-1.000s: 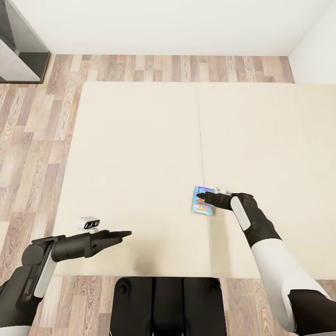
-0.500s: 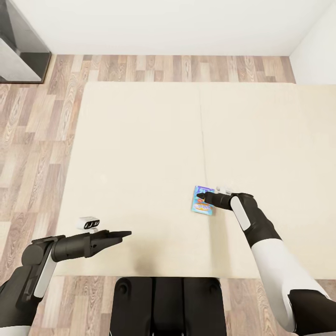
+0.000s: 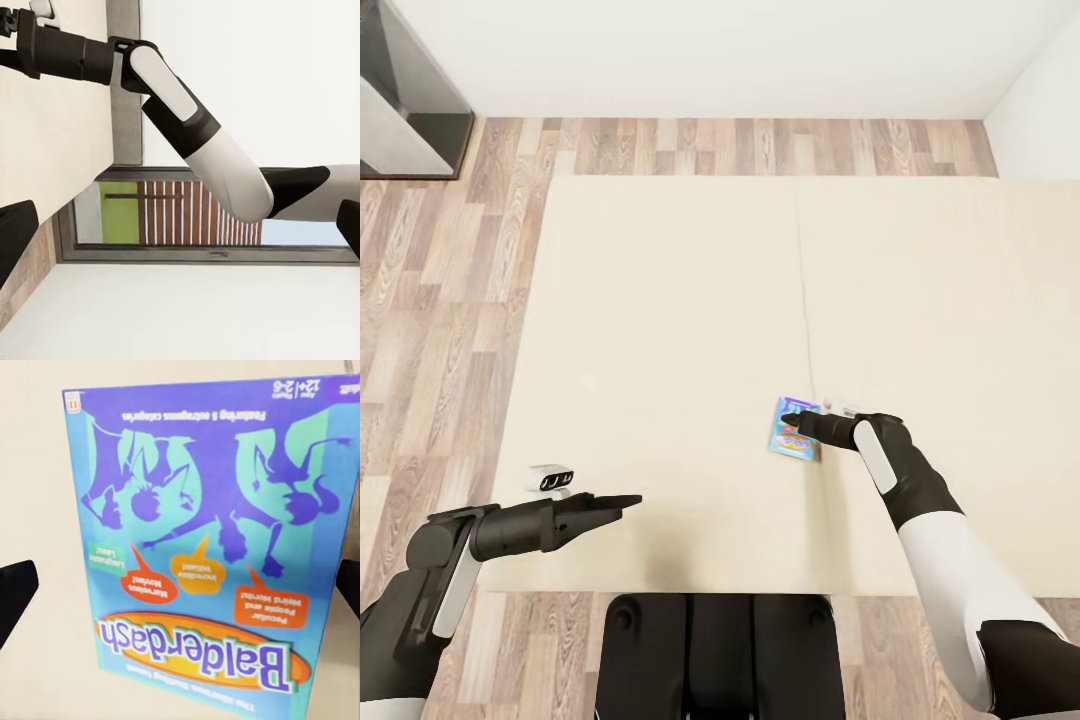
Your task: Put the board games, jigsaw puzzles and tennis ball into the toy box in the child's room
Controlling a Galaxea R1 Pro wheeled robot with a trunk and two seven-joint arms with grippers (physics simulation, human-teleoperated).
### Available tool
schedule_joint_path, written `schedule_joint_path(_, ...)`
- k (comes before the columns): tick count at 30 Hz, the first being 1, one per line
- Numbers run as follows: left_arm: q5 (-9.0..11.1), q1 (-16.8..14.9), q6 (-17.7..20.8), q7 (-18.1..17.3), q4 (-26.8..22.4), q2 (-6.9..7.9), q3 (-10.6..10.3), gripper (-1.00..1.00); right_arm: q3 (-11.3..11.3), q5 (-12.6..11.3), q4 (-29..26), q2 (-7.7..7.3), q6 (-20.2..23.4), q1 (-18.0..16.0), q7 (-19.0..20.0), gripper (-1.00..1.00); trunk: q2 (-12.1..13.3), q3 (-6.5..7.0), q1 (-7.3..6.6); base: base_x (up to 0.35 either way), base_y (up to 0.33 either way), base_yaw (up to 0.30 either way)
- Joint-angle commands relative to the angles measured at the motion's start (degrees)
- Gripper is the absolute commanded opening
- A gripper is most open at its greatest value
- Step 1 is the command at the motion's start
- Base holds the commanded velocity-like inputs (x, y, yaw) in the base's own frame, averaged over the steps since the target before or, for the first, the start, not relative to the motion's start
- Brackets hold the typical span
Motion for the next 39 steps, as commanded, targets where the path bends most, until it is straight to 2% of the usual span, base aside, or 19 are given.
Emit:
schedule_joint_path(1,-0.02,-0.01,0.61,-0.22,-0.01,0.02,-0.01,1.0,0.0,0.2,-0.06,-0.02,0.25,-0.02,0.25,1.0,-0.09,-0.06,0.03,0.0,0.043,0.0)
schedule_joint_path(8,-0.02,-0.01,0.61,-0.22,-0.01,0.02,-0.01,1.0,0.0,0.2,-0.07,-0.02,0.25,-0.02,0.26,1.0,-0.09,-0.06,0.03,0.0,0.056,0.0)
schedule_joint_path(21,-0.02,-0.01,0.61,-0.22,-0.01,0.02,-0.01,1.0,0.0,0.2,-0.17,-0.02,0.42,-0.02,0.26,1.0,-0.09,-0.06,0.03,0.0,0.219,0.0)
schedule_joint_path(36,-0.02,-0.01,0.61,-0.22,-0.01,0.02,-0.01,1.0,0.0,0.2,-0.18,-0.02,0.53,-0.02,0.26,1.0,-0.09,-0.06,0.03,0.0,0.056,0.0)
schedule_joint_path(39,-0.02,-0.01,0.61,-0.22,-0.01,0.02,0.54,1.0,0.0,0.2,-0.18,-0.02,0.58,-0.02,0.26,1.0,-0.09,-0.06,0.03,0.0,0.024,0.0)
